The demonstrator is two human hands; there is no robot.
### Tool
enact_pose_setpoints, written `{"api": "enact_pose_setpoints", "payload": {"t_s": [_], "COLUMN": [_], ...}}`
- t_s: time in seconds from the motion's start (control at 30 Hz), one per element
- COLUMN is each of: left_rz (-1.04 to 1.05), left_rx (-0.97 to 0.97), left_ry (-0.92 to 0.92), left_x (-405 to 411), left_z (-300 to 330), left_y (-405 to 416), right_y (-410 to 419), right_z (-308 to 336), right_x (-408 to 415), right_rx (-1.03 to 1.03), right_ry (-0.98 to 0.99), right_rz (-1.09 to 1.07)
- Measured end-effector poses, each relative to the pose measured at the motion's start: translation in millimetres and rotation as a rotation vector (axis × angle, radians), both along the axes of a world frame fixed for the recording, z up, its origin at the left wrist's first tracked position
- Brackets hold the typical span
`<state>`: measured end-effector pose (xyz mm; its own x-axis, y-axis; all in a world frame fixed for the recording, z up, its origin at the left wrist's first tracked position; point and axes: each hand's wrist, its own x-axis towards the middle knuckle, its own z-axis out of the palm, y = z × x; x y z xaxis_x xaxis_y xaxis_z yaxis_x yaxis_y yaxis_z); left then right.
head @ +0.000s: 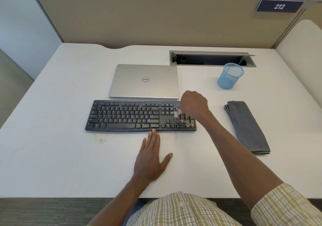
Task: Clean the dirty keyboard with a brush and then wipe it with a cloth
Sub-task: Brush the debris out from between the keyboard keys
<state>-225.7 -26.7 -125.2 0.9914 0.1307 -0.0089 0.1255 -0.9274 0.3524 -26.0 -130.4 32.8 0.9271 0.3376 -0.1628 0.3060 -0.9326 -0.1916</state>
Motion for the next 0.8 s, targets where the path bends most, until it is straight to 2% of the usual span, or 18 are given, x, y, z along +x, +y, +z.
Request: {"api": "enact_pose_setpoints", "payload": {"t_s": [0.13, 0.33, 0.5, 0.57, 0.73, 0.8], "left_rz": [-0.005, -0.001, -0.004, -0.003, -0.003, -0.001], "left_rx": [-0.007, -0.006, -0.005, -0.007, -0.003, -0.004], "left_ry": [0.007, -0.004, 0.007, 0.002, -0.004, -0.008], "left_x": [1, 0, 0, -1, 0, -1], "left_z": [-1, 1, 0, 0, 0, 0], "left_y": [1, 0, 1, 1, 0, 1], "right_y": [-4, -30, -14, -14, -35, -33], "right_z": [1, -5, -6, -9, -3, 1], "right_x": [8, 15, 19, 18, 26, 30], "right_rx": [0.074, -0.007, 0.089, 0.036, -0.155, -0.146], "right_ry": [0.034, -0.084, -0.038, -0.032, -0.157, -0.204], "right_rz": [-0.049, -0.15, 0.177, 0.282, 0.339, 0.361]}}
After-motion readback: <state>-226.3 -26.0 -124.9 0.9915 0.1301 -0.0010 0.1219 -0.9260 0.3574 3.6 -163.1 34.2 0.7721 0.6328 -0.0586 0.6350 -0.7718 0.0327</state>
